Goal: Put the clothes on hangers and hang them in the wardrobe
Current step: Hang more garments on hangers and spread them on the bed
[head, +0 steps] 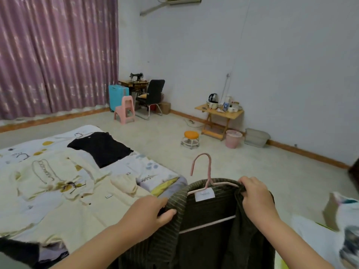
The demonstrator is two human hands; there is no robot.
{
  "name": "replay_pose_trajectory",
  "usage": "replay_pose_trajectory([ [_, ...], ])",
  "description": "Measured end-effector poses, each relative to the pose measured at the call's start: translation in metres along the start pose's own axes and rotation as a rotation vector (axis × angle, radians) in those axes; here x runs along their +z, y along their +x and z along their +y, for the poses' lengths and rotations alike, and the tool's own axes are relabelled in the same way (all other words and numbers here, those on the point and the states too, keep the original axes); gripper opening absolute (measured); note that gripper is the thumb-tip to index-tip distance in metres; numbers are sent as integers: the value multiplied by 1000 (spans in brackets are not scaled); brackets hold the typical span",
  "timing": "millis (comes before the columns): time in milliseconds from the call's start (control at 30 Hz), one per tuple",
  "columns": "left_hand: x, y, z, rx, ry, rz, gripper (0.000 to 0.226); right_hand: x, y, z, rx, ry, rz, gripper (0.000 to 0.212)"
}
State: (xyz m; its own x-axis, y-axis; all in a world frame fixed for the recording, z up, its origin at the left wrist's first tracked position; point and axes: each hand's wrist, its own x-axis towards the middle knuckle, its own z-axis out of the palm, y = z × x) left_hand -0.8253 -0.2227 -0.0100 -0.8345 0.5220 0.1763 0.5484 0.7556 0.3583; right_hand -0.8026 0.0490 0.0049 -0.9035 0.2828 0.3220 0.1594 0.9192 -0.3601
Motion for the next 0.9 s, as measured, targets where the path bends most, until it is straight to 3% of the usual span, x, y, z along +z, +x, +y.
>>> replay_pose_trajectory([
  [100,9,57,11,35,-42,-22,36,-4,43,27,15,-26,10,25],
  [333,47,171,38,44,-93,96,44,-7,131,98,45,-23,-7,25],
  [600,102,304,82,-59,-82,119,33,28,257,199,84,59,26,35],
  [800,136,393,104,-212,-176,178,34,53,350,248,346,414,-148,55],
  [900,144,427,98,-285,-227,218,33,74,380,253,341,516,-241,54],
])
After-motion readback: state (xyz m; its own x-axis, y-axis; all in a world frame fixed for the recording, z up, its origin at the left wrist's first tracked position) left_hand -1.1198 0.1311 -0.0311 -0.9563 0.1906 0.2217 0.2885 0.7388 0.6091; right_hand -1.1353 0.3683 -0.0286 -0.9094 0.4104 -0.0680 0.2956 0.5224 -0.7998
